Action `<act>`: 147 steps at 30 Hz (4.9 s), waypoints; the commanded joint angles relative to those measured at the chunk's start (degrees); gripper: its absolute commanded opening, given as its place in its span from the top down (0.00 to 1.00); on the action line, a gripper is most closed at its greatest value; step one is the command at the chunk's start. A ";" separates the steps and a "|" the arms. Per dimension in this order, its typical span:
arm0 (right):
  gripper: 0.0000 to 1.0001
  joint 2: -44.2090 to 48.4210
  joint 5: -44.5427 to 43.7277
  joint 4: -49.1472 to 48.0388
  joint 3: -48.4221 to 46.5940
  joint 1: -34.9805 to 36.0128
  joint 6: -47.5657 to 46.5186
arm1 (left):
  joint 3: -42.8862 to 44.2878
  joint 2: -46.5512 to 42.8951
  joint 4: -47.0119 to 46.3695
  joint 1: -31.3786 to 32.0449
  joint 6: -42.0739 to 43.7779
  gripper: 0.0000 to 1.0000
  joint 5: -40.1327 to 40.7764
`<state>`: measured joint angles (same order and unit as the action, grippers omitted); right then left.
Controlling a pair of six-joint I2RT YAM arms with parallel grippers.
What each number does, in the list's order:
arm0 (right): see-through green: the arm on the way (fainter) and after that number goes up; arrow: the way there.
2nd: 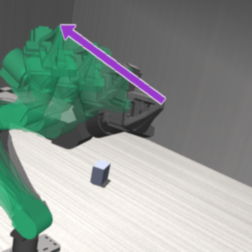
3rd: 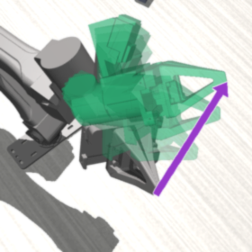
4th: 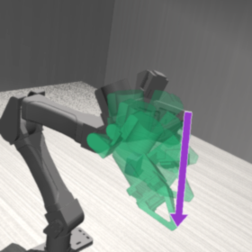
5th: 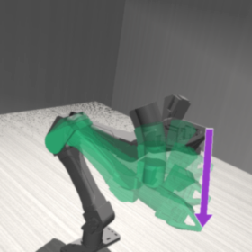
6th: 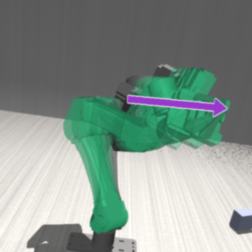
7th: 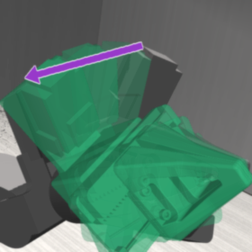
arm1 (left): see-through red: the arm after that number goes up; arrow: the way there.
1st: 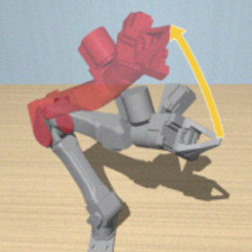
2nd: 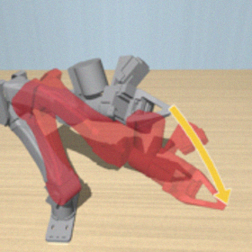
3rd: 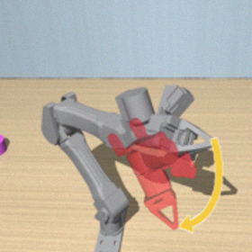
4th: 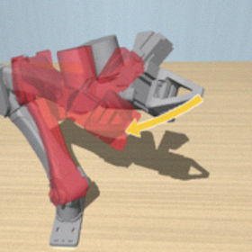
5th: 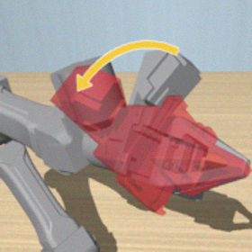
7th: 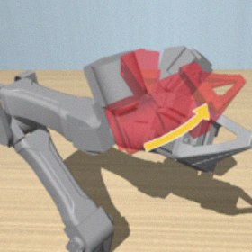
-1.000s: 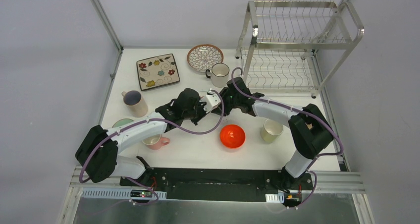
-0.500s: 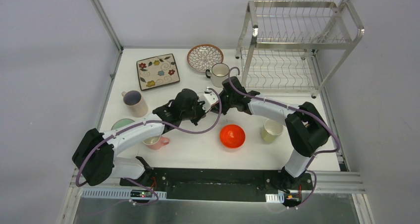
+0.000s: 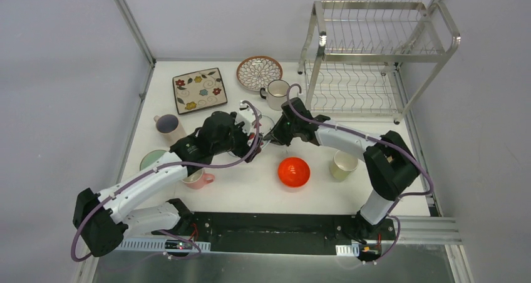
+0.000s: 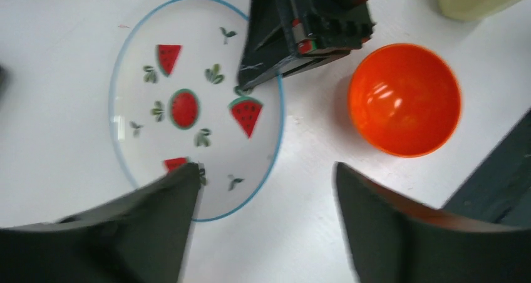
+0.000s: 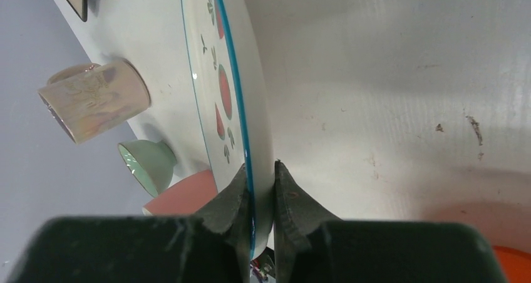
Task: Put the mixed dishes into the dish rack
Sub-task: Pick up the plate at the center of the board, then insert the plate into the dish rack.
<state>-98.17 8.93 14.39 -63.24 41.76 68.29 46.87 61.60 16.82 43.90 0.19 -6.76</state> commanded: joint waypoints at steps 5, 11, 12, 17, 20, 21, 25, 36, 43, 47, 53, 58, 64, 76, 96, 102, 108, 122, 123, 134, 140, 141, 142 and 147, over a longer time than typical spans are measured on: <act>1.00 9.81 1.79 -3.81 -0.81 -0.02 -8.87 | 9.84 -2.80 15.89 -0.15 -2.48 0.01 14.34; 1.00 16.64 3.68 -1.60 -0.86 0.16 -12.73 | 15.07 -2.77 22.24 -7.09 -2.94 0.01 9.26; 1.00 17.74 3.68 -1.33 -0.69 0.16 -12.73 | 15.44 -3.01 22.50 -9.70 -3.47 0.01 6.34; 1.00 23.02 3.71 3.57 -1.13 0.16 -19.28 | 17.50 -3.88 24.01 -17.24 -7.40 0.01 -0.53; 1.00 26.60 1.80 6.58 -2.62 0.17 -20.49 | 21.08 -2.40 30.17 -17.82 -11.11 0.01 3.95; 1.00 27.48 1.22 7.33 -3.43 0.12 -21.15 | 22.69 -1.69 32.73 -17.95 -11.97 0.01 5.36; 1.00 28.84 -1.35 11.32 -8.53 0.17 -23.04 | 24.79 -2.27 36.00 -18.06 -14.02 0.01 2.12; 1.00 22.20 -4.89 15.79 -27.54 -0.07 -25.96 | 23.13 -10.14 35.49 -18.00 -14.44 0.01 -0.45; 1.00 14.51 -5.86 15.76 -41.87 -2.64 -25.92 | 14.87 -14.14 31.06 -17.98 -11.44 0.01 0.00; 1.00 11.29 -5.19 14.55 -47.05 -4.49 -24.53 | 9.98 -16.05 26.93 -17.97 -7.87 0.01 -0.82; 1.00 6.86 -6.21 14.91 -58.57 -7.71 -25.54 | 5.68 -14.67 24.41 -17.97 -4.67 0.01 -1.20; 1.00 4.07 -6.46 15.16 -66.73 -12.58 -25.67 | 4.98 -13.62 23.72 -17.97 -4.90 0.01 0.84; 1.00 2.88 -6.73 12.20 -70.29 -17.44 -27.64 | 4.85 -13.29 23.96 -17.97 -4.48 0.01 -0.08; 1.00 4.64 -14.21 10.54 -73.09 -31.29 -34.42 | 4.54 -13.77 24.14 -17.97 -4.20 0.02 -0.30; 1.00 2.93 -14.84 8.57 -72.80 -49.85 -45.77 | 4.57 -13.86 24.27 -17.97 -4.19 0.02 0.54; 1.00 2.40 -14.01 6.53 -71.73 -50.80 -56.30 | 4.54 -13.78 24.31 -17.97 -4.14 0.02 0.98; 1.00 3.57 -15.64 2.33 -68.71 -50.81 -66.80 | 4.63 -13.45 24.31 -17.97 -4.21 0.02 0.80; 1.00 5.62 -16.83 -7.02 -60.32 -50.81 -81.40 | 4.52 -13.48 24.31 -17.97 -4.16 0.02 1.01; 1.00 5.99 -16.75 -8.09 -59.02 -50.81 -81.96 | 4.54 -13.53 24.30 -17.97 -4.18 0.03 1.05; 1.00 7.08 -14.42 -13.00 -51.00 -50.81 -88.48 | 4.60 -13.07 24.28 -17.97 -4.14 0.02 1.11; 1.00 9.13 -13.20 -14.22 -45.34 -50.98 -89.17 | 4.46 -13.37 24.31 -17.97 -4.12 0.02 1.46; 1.00 9.38 -12.80 -14.19 -44.65 -50.98 -88.94 | 4.46 -13.37 24.30 -17.97 -4.14 0.02 1.49; 1.00 9.71 -12.58 -14.21 -43.98 -50.99 -88.74 | 4.50 -13.29 24.29 -17.97 -4.14 0.02 1.52; 0.77 11.65 -14.26 -14.22 -40.67 -51.07 -87.30 | 4.55 -12.98 24.30 -17.97 -4.11 0.02 1.39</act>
<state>-91.94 -5.63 7.31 -104.77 -8.67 -17.89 51.59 48.69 43.20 26.50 -4.89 -6.07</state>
